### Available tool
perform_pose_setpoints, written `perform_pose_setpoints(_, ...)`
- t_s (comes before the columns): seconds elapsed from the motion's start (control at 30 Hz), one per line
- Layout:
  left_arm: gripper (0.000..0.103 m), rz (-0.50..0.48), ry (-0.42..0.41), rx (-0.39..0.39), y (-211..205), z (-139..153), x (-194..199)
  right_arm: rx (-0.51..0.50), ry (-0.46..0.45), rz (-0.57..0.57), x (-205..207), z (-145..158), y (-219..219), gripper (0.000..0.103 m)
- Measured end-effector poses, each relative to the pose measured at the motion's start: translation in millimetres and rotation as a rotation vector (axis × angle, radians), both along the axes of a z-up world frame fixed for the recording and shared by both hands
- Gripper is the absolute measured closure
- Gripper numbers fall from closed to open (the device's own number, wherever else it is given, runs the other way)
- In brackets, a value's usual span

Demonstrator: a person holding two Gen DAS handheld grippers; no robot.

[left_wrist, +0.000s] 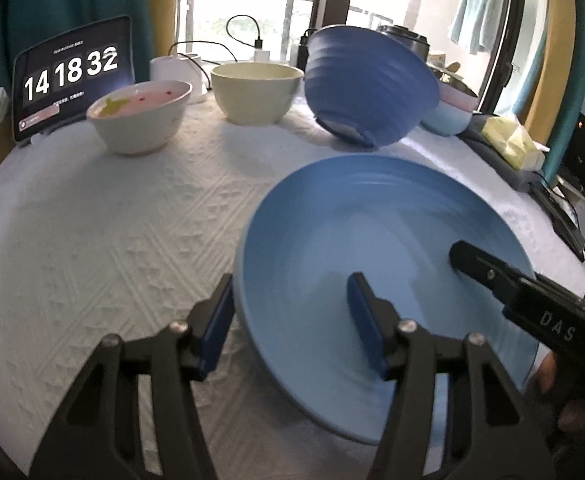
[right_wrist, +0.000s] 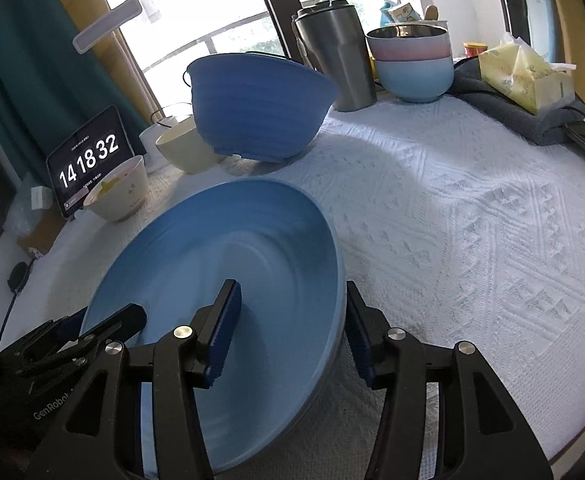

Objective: Organize plates and bowls

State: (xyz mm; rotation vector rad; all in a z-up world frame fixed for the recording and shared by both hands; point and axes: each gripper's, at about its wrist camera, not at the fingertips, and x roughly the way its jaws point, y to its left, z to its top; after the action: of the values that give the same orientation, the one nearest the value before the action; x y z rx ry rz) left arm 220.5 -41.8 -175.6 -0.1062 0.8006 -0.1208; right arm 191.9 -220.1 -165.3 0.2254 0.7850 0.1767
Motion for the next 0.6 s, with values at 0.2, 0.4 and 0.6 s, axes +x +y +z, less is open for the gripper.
perform_pose_setpoints(0.2, 0.048, -0.008, 0.003, 0.007, 0.8, 0.7, -1.5, -0.002, 0.002, -0.017, -1.1, 0.0, 0.8, 0.050)
perform_pose_setpoints(0.4, 0.048, -0.020, 0.011, -0.005, 4.0, 0.7, -3.4, -0.011, 0.006, -0.024, -1.7, 2.2, 2.1, 0.050)
perform_pose_setpoints(0.6, 0.048, -0.022, 0.002, -0.005, 7.2, 4.5, -7.3, -0.013, 0.001, -0.028, -3.1, 6.0, 2.9, 0.051)
